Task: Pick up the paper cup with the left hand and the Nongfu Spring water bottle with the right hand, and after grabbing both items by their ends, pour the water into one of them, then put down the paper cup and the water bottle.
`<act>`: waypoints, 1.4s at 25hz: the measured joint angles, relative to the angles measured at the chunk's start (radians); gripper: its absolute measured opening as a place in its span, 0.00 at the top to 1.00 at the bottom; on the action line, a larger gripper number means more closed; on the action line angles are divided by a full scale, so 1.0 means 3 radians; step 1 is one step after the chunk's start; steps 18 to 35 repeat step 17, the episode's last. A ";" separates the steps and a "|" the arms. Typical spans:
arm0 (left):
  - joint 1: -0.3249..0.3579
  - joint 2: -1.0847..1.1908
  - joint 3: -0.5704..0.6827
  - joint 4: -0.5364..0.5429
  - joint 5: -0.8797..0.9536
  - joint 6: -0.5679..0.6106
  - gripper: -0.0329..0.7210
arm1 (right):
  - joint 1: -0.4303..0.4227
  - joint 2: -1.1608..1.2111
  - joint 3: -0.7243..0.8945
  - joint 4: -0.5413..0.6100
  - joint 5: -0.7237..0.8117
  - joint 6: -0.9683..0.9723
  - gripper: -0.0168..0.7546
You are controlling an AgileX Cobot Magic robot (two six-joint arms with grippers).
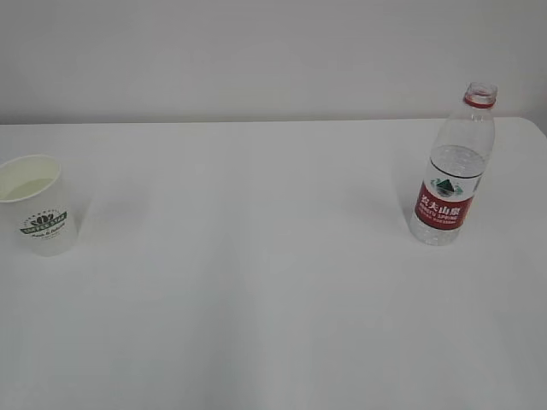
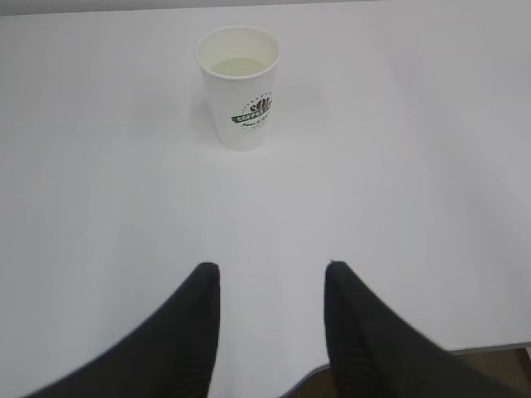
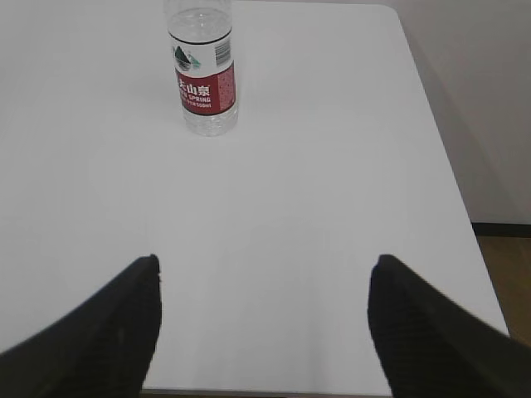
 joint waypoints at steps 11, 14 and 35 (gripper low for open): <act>0.0000 0.0000 0.0000 0.0000 0.0000 0.0000 0.37 | 0.0000 0.0000 0.0000 0.0000 0.0000 0.0000 0.21; 0.0000 0.0000 0.0000 0.0000 0.0000 0.0000 0.33 | 0.0000 0.0000 0.0000 0.0000 0.0000 0.0000 0.21; 0.0000 0.0000 0.0000 0.0000 0.0000 0.0000 0.32 | 0.0000 0.0000 0.0000 0.0000 0.0000 0.0000 0.21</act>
